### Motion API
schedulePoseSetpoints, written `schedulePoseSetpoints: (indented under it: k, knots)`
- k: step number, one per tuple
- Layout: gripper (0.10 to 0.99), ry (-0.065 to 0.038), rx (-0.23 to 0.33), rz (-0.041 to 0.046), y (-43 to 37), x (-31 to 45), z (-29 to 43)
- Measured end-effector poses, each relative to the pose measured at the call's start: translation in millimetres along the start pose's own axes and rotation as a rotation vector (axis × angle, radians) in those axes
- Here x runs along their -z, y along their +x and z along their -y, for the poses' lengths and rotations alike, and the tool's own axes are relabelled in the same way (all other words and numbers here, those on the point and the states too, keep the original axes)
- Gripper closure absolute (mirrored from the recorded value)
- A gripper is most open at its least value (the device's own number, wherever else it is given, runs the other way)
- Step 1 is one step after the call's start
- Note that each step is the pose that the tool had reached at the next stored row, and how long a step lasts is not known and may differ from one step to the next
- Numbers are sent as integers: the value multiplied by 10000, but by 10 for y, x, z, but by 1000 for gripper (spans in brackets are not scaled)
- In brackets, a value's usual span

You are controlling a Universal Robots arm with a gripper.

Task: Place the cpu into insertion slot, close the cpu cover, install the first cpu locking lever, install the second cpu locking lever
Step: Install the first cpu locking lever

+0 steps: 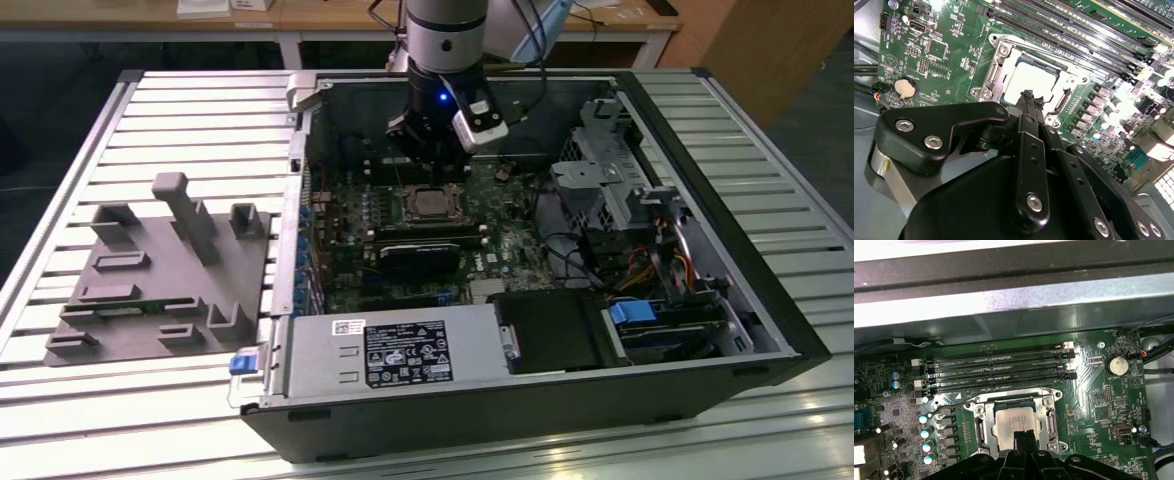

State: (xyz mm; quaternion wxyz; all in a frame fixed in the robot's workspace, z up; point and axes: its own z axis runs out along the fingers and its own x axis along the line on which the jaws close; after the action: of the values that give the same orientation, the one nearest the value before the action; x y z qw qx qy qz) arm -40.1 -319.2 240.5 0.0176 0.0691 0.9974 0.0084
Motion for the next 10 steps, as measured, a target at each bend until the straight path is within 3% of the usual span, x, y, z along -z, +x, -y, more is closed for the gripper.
schedulePoseSetpoints:
  k: [10]
  knots:
    - [984,0,0,1,0,1,0]
